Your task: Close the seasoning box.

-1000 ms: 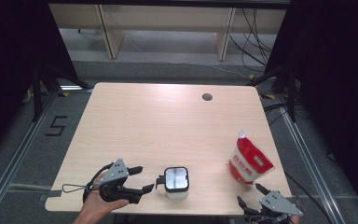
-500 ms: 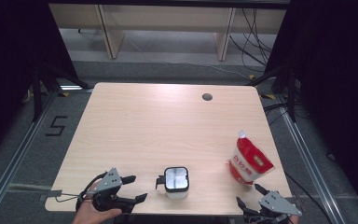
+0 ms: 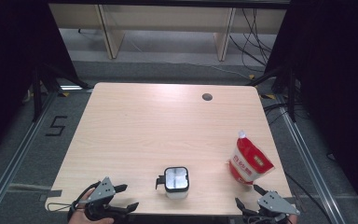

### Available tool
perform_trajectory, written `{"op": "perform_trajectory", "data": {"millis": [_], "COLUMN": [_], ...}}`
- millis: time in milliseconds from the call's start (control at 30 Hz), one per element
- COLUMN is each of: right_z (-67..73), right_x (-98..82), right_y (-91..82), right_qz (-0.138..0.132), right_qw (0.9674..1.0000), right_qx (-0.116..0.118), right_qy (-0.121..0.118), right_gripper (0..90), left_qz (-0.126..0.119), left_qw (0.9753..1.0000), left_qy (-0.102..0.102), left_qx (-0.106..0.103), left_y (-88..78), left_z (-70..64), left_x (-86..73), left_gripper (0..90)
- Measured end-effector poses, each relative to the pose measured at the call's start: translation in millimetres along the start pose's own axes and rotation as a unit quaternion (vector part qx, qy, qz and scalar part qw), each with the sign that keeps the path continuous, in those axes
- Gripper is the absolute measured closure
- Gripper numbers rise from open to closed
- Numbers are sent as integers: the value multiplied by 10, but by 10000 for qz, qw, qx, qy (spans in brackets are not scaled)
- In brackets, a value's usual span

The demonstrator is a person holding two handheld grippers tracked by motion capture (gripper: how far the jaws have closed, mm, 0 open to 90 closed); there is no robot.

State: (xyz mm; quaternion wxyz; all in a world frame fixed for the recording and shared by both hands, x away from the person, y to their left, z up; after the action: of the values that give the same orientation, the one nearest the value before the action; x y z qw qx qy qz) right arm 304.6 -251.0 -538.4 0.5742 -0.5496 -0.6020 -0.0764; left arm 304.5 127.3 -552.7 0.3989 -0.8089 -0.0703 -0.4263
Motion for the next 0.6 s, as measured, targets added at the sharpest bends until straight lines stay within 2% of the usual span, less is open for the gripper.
{"op": "perform_trajectory", "data": {"millis": [33, 67, 100, 133, 167, 200, 233, 267, 300, 400, 467, 500, 533, 567, 600], "right_z": [12, 38, 45, 17, 23, 76, 76, 43, 71, 22, 63, 66, 30, 29, 31], "right_x": [-4, -14, -12, -15, -21, -51, -51, -67, -78, -71, -99, -104, -108, -107, -105], "right_y": [0, -2, 9, 16, 20, 7, 7, 36, 35, 31, 37, 41, 47, 47, 47], "right_qz": [26, 78, 53, 36, 56, 227, 227, 214, 266, 215, 314, 327, 314, 310, 301], "right_qw": [10000, 9998, 9998, 10000, 9999, 9993, 9993, 9996, 9993, 9997, 9991, 9990, 9994, 9994, 9994], "right_qx": [38, 125, 172, 75, 99, 173, 173, 163, 250, 117, 274, 282, 166, 166, 187], "right_qy": [45, 117, 102, -1, -5, 259, 259, -5, 80, -12, 107, 95, -20, -20, -8], "right_gripper": [239, 238, 237, 237, 234, 230, 230, 227, 227, 227, 226, 226, 226, 226, 226], "left_qz": [-53, 61, 61, 97, 44, 124, 124, 64, 127, 131, 69, 151, 141, 77, 132], "left_qw": [10000, 9999, 9999, 9997, 9999, 9997, 9997, 9998, 9997, 9997, 9996, 9994, 9995, 9997, 9995], "left_qy": [-54, 58, 58, 160, 90, 180, 180, 154, 175, 158, 218, 226, 216, 152, 192], "left_qx": [-5, 121, 121, 149, 70, 134, 134, 142, 140, 139, 137, 225, 166, 195, 221], "left_y": [14, 5, 5, 13, 24, 7, 7, 14, 9, 23, 16, 3, 9, 27, 19], "left_z": [-18, 7, 7, 4, -28, -12, -12, -22, -28, -42, -40, -6, -14, -7, -3], "left_x": [-10, -39, -39, -65, -62, -71, -71, -81, -99, -125, -103, -121, -121, -117, -123], "left_gripper": [238, 237, 237, 237, 237, 237, 237, 237, 237, 237, 236, 236, 236, 236, 236]}}
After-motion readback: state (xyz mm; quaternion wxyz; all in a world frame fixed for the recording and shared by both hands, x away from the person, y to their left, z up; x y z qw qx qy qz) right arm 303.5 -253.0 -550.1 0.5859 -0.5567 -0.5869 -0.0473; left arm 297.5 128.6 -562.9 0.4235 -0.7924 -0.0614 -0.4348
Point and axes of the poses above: each handheld gripper's, and its own axes: y roughly forward along the jaws, x roughly out of its top, z roughly to its left, the point moved 10 cm from there along y, roughly forward along the jaws, and after that the axes turned 15 degrees about -y, right-handed, at the moved point
